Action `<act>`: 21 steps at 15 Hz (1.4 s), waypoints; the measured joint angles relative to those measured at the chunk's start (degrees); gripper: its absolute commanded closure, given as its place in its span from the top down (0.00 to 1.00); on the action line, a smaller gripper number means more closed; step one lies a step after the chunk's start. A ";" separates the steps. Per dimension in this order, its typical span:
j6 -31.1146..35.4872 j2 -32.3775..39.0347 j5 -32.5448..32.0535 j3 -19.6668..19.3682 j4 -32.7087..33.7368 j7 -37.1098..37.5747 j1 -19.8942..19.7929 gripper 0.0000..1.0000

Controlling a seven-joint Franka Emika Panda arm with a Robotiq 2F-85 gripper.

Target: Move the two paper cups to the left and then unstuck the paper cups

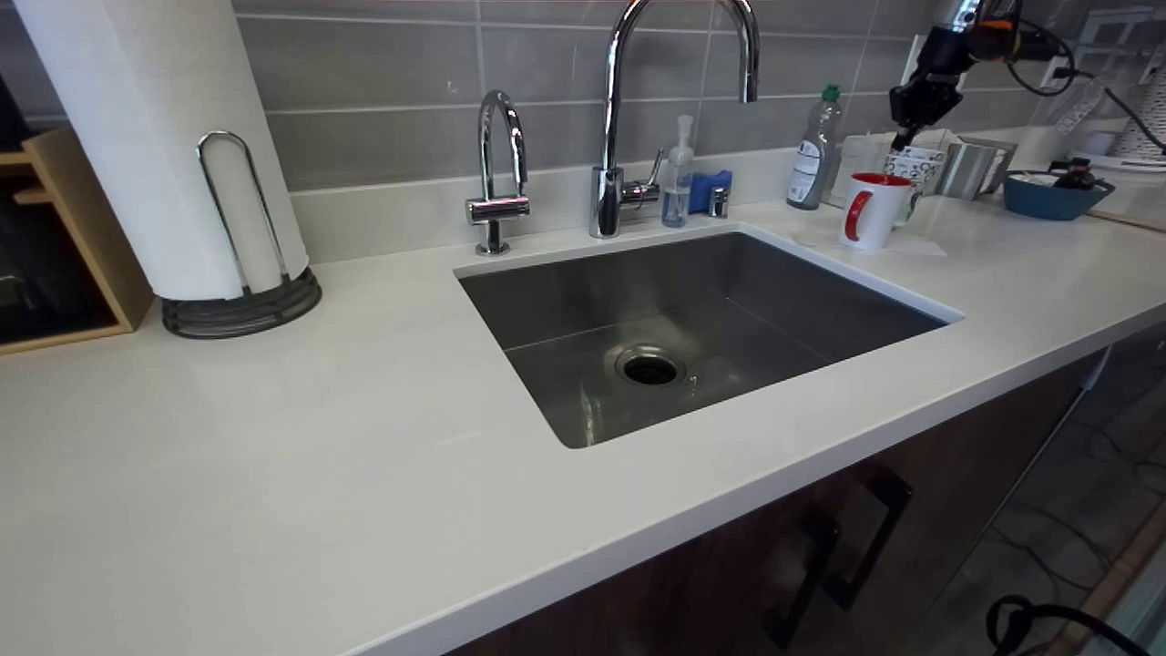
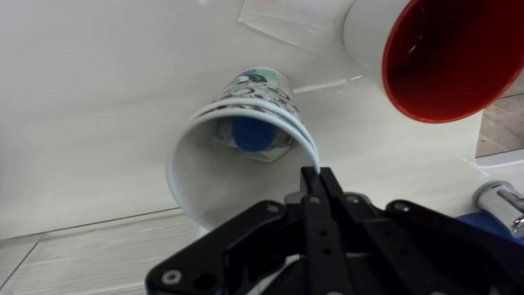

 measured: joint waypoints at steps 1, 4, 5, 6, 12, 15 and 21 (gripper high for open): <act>-0.02 0.01 -0.32 0.00 0.03 -0.16 0.06 0.01; -1.24 -0.01 -0.14 0.02 0.12 -0.68 0.05 0.01; -1.37 -0.01 -0.17 0.01 0.13 -0.74 0.05 0.01; -1.40 -0.01 -0.17 0.01 0.14 -0.78 0.05 0.01; -2.96 -2.93 -1.91 -0.50 0.85 -0.36 0.12 0.01; -3.64 -6.26 -3.55 -0.82 1.38 0.21 0.21 0.01; -3.66 -10.57 -5.75 -1.45 2.32 1.82 0.60 0.01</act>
